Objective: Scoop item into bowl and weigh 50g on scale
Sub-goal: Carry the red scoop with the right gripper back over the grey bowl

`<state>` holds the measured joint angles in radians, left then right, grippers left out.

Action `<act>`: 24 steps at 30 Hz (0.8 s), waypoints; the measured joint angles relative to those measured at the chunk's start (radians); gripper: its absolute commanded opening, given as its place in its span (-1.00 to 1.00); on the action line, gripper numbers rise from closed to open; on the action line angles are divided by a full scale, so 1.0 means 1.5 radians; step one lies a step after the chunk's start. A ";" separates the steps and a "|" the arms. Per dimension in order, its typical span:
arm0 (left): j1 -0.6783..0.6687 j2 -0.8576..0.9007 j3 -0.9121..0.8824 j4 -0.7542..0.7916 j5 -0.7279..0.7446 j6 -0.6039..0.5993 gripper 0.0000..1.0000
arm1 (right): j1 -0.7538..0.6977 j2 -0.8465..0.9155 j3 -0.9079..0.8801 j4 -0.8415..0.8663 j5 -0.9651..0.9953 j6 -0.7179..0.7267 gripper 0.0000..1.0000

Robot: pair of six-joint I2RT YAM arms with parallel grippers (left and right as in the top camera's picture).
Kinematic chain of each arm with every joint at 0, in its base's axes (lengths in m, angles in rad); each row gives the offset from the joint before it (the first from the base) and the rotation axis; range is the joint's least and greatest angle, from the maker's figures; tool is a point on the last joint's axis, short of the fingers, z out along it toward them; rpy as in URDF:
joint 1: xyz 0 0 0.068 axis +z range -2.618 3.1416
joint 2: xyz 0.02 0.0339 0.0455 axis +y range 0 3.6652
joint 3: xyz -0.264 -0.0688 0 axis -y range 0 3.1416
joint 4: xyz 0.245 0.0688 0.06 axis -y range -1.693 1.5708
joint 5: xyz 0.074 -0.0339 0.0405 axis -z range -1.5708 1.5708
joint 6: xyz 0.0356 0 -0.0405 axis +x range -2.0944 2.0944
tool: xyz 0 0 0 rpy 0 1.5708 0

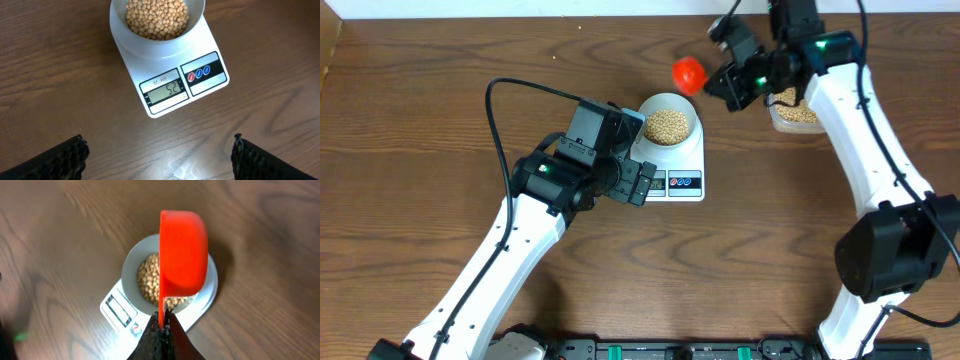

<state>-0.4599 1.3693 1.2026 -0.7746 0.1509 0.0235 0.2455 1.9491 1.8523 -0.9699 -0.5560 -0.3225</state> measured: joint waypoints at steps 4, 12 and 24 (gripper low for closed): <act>0.000 0.000 0.000 0.000 0.000 0.000 0.87 | 0.028 0.000 0.000 -0.008 0.052 -0.027 -0.98; 0.000 0.000 0.000 0.000 0.000 0.000 0.87 | 0.065 0.000 0.000 -0.009 0.146 -0.044 -0.98; 0.000 0.000 0.000 0.000 0.000 0.000 0.87 | 0.067 0.017 0.000 -0.009 0.174 -0.061 -0.98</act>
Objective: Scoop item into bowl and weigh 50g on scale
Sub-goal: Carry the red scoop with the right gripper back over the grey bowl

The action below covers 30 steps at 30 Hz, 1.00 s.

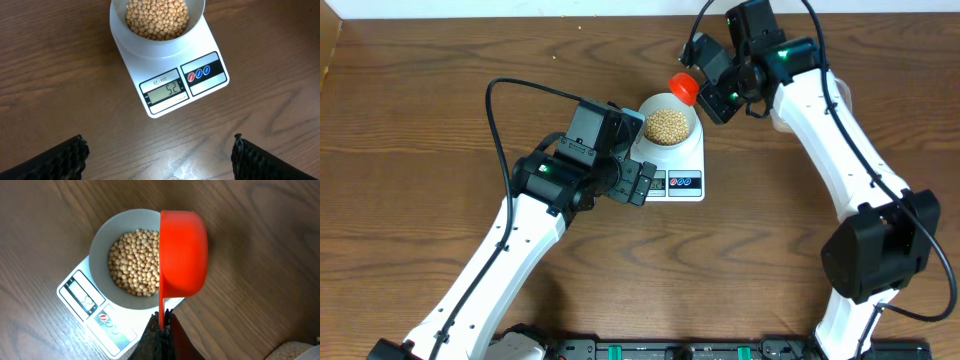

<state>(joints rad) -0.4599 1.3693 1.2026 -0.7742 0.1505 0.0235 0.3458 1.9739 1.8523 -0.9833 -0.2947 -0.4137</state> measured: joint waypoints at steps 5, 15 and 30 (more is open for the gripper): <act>0.000 0.000 0.000 0.000 0.000 0.000 0.87 | 0.006 0.005 0.000 -0.001 0.001 -0.014 -0.98; 0.000 0.000 0.000 0.000 0.000 0.000 0.87 | 0.022 0.005 0.000 -0.003 0.001 -0.025 -0.98; 0.000 0.000 0.000 0.000 0.000 0.000 0.87 | 0.025 0.038 0.000 0.000 0.000 -0.027 -0.98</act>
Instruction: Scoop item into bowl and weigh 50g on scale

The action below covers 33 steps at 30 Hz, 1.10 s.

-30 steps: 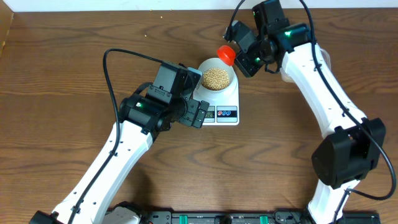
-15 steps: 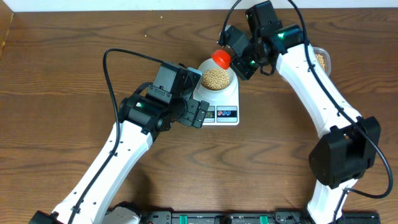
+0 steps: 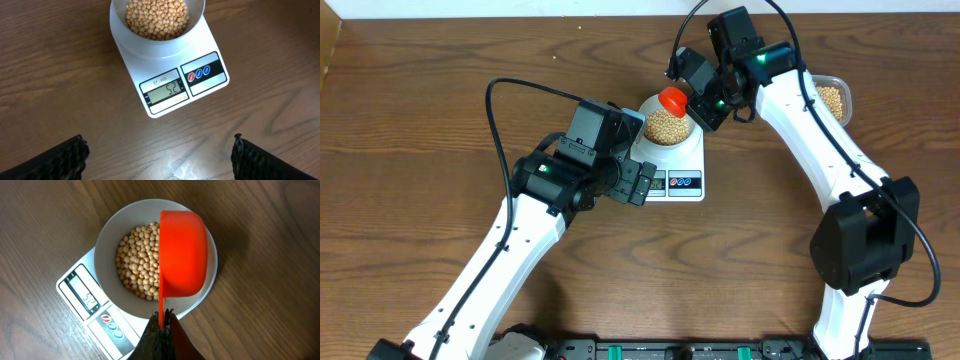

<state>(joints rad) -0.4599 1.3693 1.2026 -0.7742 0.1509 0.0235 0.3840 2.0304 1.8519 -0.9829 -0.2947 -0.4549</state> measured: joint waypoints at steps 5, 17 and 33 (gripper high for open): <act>0.000 0.000 0.000 0.000 0.000 0.000 0.87 | 0.001 0.006 0.000 0.000 -0.008 0.000 -0.98; 0.000 0.000 0.000 0.000 0.000 0.000 0.87 | 0.003 0.019 0.000 -0.001 -0.018 0.000 -0.98; 0.000 0.000 0.000 0.000 0.000 0.000 0.87 | 0.006 0.034 -0.001 0.000 -0.021 0.000 -0.98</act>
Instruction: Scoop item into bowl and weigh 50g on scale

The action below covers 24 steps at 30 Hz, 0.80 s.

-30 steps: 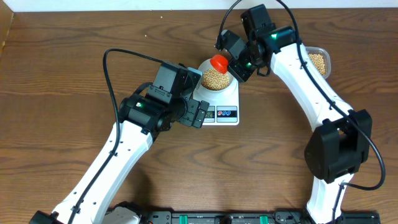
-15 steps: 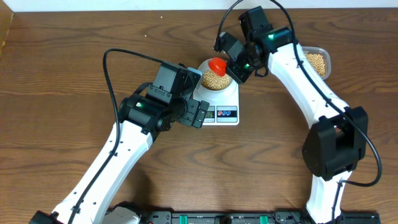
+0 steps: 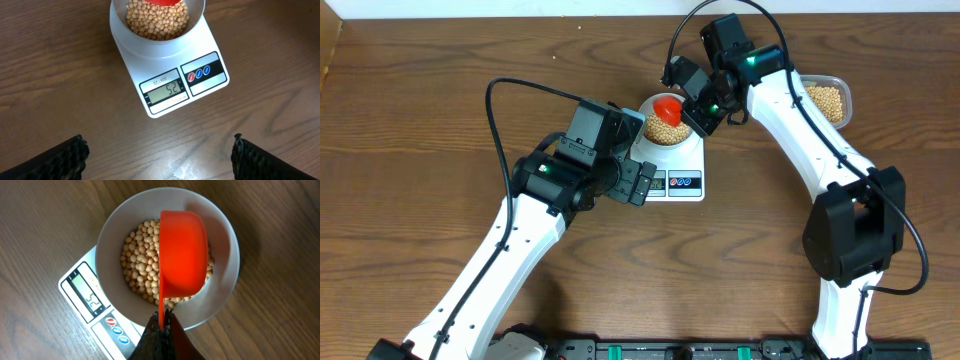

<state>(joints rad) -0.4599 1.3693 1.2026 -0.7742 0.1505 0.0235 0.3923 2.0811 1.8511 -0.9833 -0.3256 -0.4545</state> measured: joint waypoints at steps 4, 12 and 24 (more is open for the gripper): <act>0.000 0.000 0.000 0.000 0.000 0.000 0.87 | 0.000 0.000 0.000 -0.002 0.000 0.000 -0.98; 0.000 0.000 0.000 0.000 0.000 0.000 0.87 | 0.000 0.014 0.000 -0.013 -0.001 0.000 -0.98; 0.000 0.000 0.000 0.000 0.000 0.000 0.87 | 0.000 0.020 0.000 -0.015 -0.028 0.000 -0.98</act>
<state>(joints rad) -0.4599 1.3693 1.2026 -0.7742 0.1505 0.0231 0.3923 2.1109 1.8511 -1.0058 -0.3683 -0.4541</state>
